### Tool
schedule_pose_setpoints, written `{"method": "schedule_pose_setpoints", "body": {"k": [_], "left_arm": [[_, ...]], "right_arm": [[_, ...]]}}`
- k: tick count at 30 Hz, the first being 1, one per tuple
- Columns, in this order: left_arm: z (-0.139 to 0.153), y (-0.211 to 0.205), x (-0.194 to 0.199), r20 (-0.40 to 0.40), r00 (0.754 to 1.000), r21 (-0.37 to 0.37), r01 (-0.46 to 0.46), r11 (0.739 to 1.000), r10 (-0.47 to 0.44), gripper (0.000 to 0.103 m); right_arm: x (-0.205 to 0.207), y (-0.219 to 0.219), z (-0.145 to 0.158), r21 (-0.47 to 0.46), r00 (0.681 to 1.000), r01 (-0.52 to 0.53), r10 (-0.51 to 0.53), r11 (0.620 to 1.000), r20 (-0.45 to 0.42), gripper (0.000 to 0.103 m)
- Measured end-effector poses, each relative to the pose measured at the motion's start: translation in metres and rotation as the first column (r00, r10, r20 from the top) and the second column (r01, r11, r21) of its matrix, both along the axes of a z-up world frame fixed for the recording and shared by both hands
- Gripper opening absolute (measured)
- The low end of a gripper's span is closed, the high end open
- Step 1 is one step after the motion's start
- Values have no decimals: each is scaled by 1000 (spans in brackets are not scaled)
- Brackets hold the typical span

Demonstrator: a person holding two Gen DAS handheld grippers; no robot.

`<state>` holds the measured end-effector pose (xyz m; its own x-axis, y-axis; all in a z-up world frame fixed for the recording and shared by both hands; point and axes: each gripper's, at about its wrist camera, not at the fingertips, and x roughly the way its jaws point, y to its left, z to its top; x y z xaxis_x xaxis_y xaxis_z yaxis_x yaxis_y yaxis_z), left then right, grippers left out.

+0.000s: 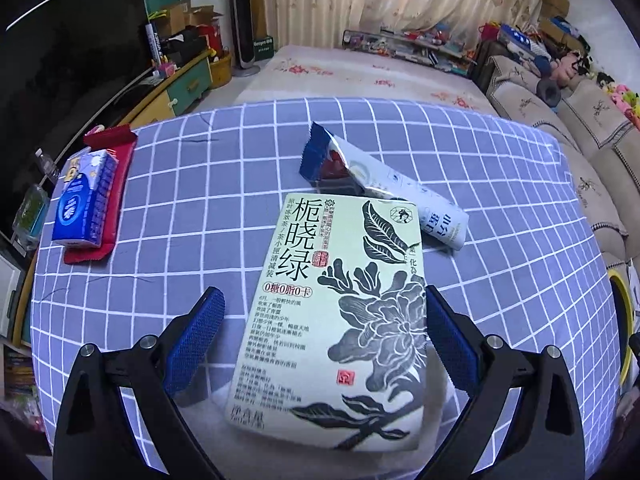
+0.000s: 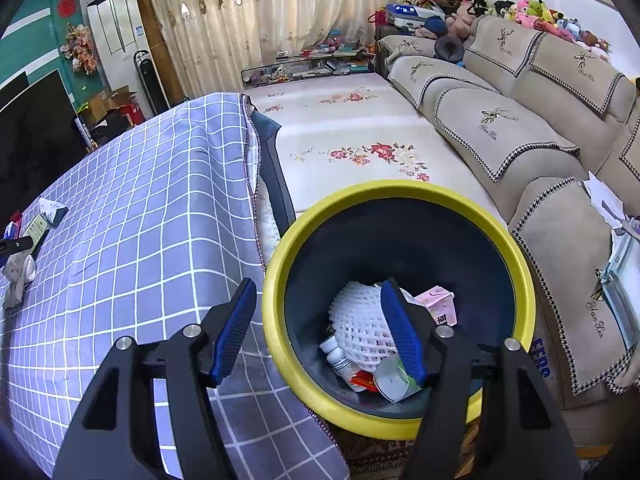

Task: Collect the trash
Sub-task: 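Grasp the white-green printed tissue box with the left gripper, then carry the tissue box over the yellow bin and open the left gripper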

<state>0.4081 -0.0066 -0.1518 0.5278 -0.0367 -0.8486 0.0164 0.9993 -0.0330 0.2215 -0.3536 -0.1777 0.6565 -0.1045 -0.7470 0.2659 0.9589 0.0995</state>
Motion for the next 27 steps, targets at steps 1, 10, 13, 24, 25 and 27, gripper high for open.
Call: {"method": "schedule_pose_setpoints", "body": {"k": [1, 10, 13, 24, 25, 27], "left_arm": [[-2, -2, 3, -6, 1000, 5, 2, 1000, -1, 96], [7, -12, 1, 22, 1000, 5, 6, 1000, -6, 72], [25, -15, -14, 68, 998, 22, 4, 1000, -5, 71], [79, -81, -109, 200, 967, 6, 163, 987, -161, 71], [81, -94, -118, 205, 960, -2, 193, 981, -189, 71], [85, -118, -130, 207, 948, -17, 250, 968, -241, 71]], "right_arm": [[1, 0, 0, 1, 1000, 0, 0, 1000, -1, 62], [-2, 0, 0, 9, 1000, -6, 6, 1000, 8, 62], [-4, 1, 0, 14, 1000, -13, 13, 1000, 15, 62], [-29, -11, 13, 30, 998, -24, 22, 999, 65, 62], [-32, -13, 15, 30, 997, -22, 20, 999, 71, 62], [-43, -21, 20, 33, 996, -12, 9, 999, 89, 62]]}}
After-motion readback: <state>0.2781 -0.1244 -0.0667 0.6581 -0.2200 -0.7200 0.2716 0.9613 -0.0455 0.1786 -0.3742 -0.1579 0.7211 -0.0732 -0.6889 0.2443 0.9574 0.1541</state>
